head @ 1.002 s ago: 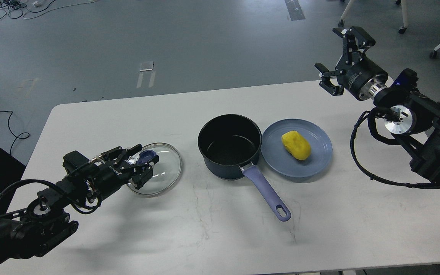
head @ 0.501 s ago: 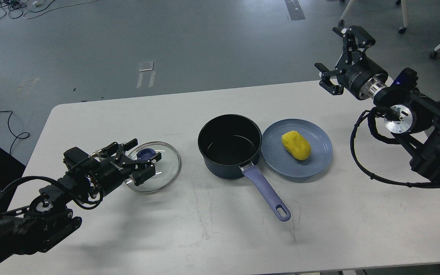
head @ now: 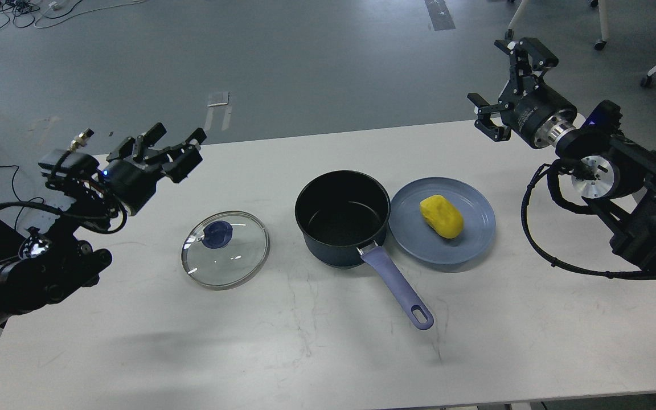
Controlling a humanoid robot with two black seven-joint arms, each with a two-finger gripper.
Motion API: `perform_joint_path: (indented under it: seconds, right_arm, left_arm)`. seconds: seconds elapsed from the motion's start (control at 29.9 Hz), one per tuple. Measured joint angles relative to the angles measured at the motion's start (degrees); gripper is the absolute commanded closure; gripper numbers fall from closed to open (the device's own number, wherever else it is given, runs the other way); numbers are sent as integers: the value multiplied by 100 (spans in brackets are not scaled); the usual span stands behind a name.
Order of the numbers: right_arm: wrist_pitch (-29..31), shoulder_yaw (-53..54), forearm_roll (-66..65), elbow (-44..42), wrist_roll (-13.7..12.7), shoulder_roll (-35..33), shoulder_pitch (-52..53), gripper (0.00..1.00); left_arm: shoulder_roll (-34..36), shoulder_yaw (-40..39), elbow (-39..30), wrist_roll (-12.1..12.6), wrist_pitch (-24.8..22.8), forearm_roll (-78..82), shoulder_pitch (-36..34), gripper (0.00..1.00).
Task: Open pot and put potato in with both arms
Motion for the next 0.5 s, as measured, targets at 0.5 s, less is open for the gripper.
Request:
perform_joint_path:
  seconds: [0.5]
  right_arm:
    - [17, -437, -52, 126, 11, -115, 172, 0]
  left_arm:
    - [-542, -869, 4, 1027, -3027, -5178, -976, 2]
